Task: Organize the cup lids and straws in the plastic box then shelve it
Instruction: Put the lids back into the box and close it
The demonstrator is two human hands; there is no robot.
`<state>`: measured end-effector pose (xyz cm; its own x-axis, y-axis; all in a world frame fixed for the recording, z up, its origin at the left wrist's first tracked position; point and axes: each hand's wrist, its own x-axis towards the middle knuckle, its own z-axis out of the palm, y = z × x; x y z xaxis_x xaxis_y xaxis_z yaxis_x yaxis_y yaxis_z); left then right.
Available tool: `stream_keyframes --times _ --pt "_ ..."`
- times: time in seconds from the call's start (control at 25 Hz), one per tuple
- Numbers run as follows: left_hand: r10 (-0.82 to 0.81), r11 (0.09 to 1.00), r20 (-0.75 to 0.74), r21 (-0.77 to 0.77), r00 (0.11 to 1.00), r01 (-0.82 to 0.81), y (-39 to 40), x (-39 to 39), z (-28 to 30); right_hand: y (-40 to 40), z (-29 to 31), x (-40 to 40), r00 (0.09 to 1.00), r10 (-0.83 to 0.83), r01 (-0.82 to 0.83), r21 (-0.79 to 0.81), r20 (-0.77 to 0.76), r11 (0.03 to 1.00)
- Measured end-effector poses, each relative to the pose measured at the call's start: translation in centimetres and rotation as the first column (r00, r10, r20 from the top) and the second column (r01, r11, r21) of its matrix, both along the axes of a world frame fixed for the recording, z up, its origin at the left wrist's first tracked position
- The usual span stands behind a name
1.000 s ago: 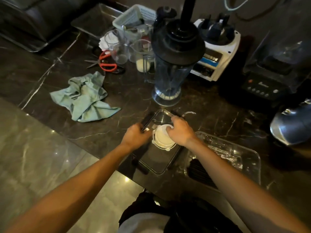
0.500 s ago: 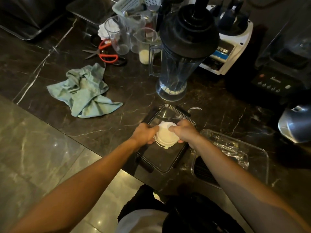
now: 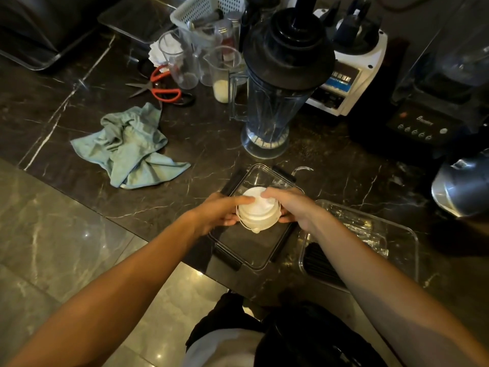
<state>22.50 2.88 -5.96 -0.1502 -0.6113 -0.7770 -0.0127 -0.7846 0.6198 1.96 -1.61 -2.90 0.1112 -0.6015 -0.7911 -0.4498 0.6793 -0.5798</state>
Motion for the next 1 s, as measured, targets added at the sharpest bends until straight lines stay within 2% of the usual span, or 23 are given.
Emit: stream_keyframes --times 0.16,0.28,0.52,0.76,1.0 --pt "0.015 1.0 -0.103 0.014 0.995 -0.014 -0.5 -0.7 1.7 -0.5 2.4 -0.6 0.993 -0.071 0.065 0.062 0.096 0.996" --pt "0.1 0.994 -0.213 0.053 0.972 -0.091 -1.1 -2.1 3.0 -0.3 3.6 -1.1 0.984 -0.119 0.111 0.064 0.134 0.992" --pt "0.139 0.989 -0.246 0.076 0.959 -0.124 -1.9 -4.8 4.4 0.5 4.6 -3.9 0.955 -0.214 0.202 0.077 0.204 0.976" --pt "0.043 0.999 -0.271 0.021 0.962 -0.038 -2.4 -8.7 5.4 1.7 5.4 -8.2 0.925 -0.281 0.277 0.054 0.255 0.959" --pt "-0.168 0.967 -0.191 -0.224 0.967 0.124 -3.2 -13.9 7.3 3.0 7.0 -14.4 0.894 -0.352 0.37 -0.014 0.279 0.929"
